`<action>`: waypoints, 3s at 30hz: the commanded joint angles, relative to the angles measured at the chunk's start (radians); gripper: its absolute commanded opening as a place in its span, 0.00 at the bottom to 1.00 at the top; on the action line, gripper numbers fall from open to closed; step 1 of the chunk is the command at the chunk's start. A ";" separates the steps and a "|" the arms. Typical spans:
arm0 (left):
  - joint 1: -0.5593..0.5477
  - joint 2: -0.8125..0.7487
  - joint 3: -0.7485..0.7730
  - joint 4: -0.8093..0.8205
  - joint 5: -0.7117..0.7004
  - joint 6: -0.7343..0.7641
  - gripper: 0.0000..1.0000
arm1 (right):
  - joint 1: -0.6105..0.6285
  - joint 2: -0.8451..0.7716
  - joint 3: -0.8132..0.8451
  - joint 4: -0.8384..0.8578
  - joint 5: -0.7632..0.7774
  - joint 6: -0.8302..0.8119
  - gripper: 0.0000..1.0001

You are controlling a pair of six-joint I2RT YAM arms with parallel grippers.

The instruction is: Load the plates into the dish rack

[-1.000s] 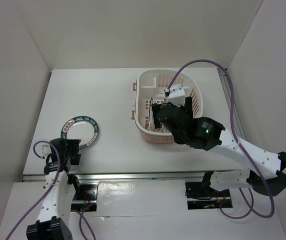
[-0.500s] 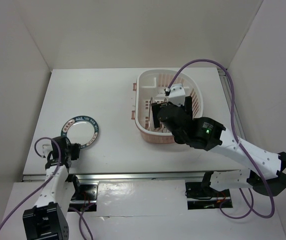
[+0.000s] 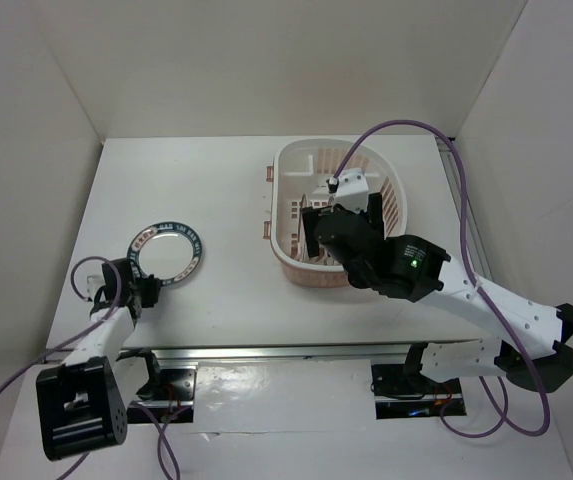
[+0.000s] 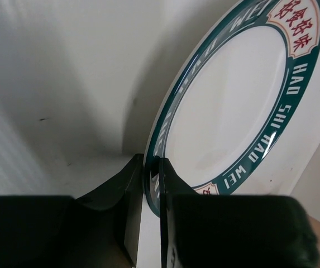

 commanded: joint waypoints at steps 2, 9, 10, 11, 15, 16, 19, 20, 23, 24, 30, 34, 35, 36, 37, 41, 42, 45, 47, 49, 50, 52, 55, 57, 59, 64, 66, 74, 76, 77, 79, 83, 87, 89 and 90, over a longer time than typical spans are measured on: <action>0.000 0.067 0.116 -0.061 0.020 0.113 0.00 | 0.008 -0.028 0.006 0.100 -0.044 -0.073 1.00; 0.000 -0.048 0.375 -0.124 0.114 0.383 0.00 | 0.008 -0.048 0.045 0.220 -0.196 -0.137 1.00; 0.000 -0.039 0.460 -0.138 0.132 0.417 0.00 | 0.008 -0.048 0.045 0.232 -0.212 -0.137 1.00; 0.000 -0.025 0.507 -0.159 0.154 0.452 0.00 | 0.008 -0.039 0.055 0.243 -0.222 -0.149 1.00; 0.000 0.004 0.647 -0.147 0.386 0.627 0.00 | 0.008 -0.038 0.055 0.383 -0.388 -0.250 1.00; 0.000 0.004 0.656 -0.111 0.448 0.647 0.00 | 0.008 -0.028 0.071 0.404 -0.420 -0.270 1.00; 0.000 -0.036 0.642 0.001 0.684 0.687 0.00 | -0.016 0.012 0.114 0.450 -0.573 -0.349 1.00; 0.000 -0.051 0.615 0.099 0.732 0.687 0.00 | -0.034 0.024 0.136 0.462 -0.612 -0.349 1.00; 0.000 -0.120 0.554 0.274 0.881 0.666 0.00 | -0.154 0.017 0.080 0.613 -0.716 -0.303 1.00; 0.000 -0.129 0.540 0.297 0.899 0.666 0.00 | -0.226 0.017 0.079 0.640 -0.774 -0.303 1.00; 0.000 -0.151 0.469 0.492 1.040 0.561 0.00 | -0.424 0.162 0.186 0.637 -1.111 -0.257 1.00; 0.000 -0.162 0.460 0.562 1.051 0.535 0.00 | -0.455 0.201 0.181 0.660 -1.258 -0.234 1.00; 0.000 -0.162 0.460 0.560 1.051 0.535 0.00 | -0.455 0.201 0.168 0.675 -1.258 -0.213 1.00; 0.000 -0.162 0.460 0.560 1.064 0.526 0.00 | -0.455 0.201 0.153 0.689 -1.258 -0.212 1.00; 0.000 -0.162 0.460 0.574 1.064 0.526 0.00 | -0.466 0.211 0.153 0.689 -1.258 -0.203 1.00; 0.000 -0.152 0.434 0.638 1.074 0.466 0.00 | -0.466 0.242 0.105 0.721 -1.304 -0.162 0.89; 0.000 -0.152 0.422 0.673 1.074 0.454 0.00 | -0.466 0.251 0.078 0.730 -1.304 -0.151 0.82; 0.000 -0.140 0.421 0.690 1.074 0.434 0.00 | -0.466 0.251 0.030 0.769 -1.313 -0.121 0.31; 0.009 -0.128 0.412 0.709 1.074 0.425 0.00 | -0.466 0.241 0.030 0.783 -1.304 -0.108 0.23; 0.009 -0.128 0.403 0.744 1.074 0.400 0.00 | -0.466 0.241 0.030 0.783 -1.304 -0.096 0.18; 0.009 -0.128 0.403 0.744 1.074 0.400 0.00 | -0.453 0.241 0.030 0.783 -1.304 -0.082 0.14; 0.018 -0.119 0.394 0.753 1.074 0.386 0.00 | -0.453 0.241 0.030 0.783 -1.304 -0.068 0.03; 0.018 -0.110 0.403 0.735 1.074 0.386 0.01 | -0.421 0.241 0.041 0.770 -1.258 -0.057 0.00; 0.018 -0.109 0.421 0.630 1.062 0.432 0.41 | -0.392 0.226 0.059 0.728 -1.150 -0.057 0.00; 0.029 -0.119 0.437 0.560 1.035 0.465 1.00 | -0.369 0.206 0.116 0.666 -0.997 -0.077 0.00; 0.041 -0.142 0.532 0.258 0.883 0.639 1.00 | -0.306 0.127 0.248 0.410 -0.342 -0.139 0.00; 0.041 -0.142 0.543 0.134 0.814 0.675 1.00 | -0.279 0.092 0.272 0.353 -0.190 -0.162 0.00; 0.041 -0.085 0.555 0.083 0.823 0.676 1.00 | -0.278 0.038 0.276 0.065 0.315 -0.122 0.00; 0.041 -0.085 0.546 0.083 0.833 0.667 1.00 | -0.278 0.038 0.276 -0.005 0.360 -0.079 0.00; 0.041 -0.076 0.546 0.094 0.844 0.667 1.00 | -0.288 0.038 0.276 -0.085 0.400 -0.020 0.00; 0.041 -0.076 0.546 0.094 0.844 0.658 1.00 | -0.288 0.047 0.276 -0.136 0.419 0.024 0.00; 0.041 -0.085 0.555 0.080 0.831 0.669 1.00 | -0.309 0.047 0.198 -0.162 0.385 0.077 0.00; 0.041 -0.096 0.564 0.054 0.821 0.687 1.00 | -0.318 0.047 0.102 -0.193 0.364 0.142 0.00; 0.041 -0.096 0.564 0.043 0.821 0.687 1.00 | -0.328 0.047 0.046 -0.153 0.344 0.142 0.00; 0.041 -0.096 0.573 0.043 0.821 0.687 1.00 | -0.328 0.047 0.030 -0.141 0.331 0.133 0.00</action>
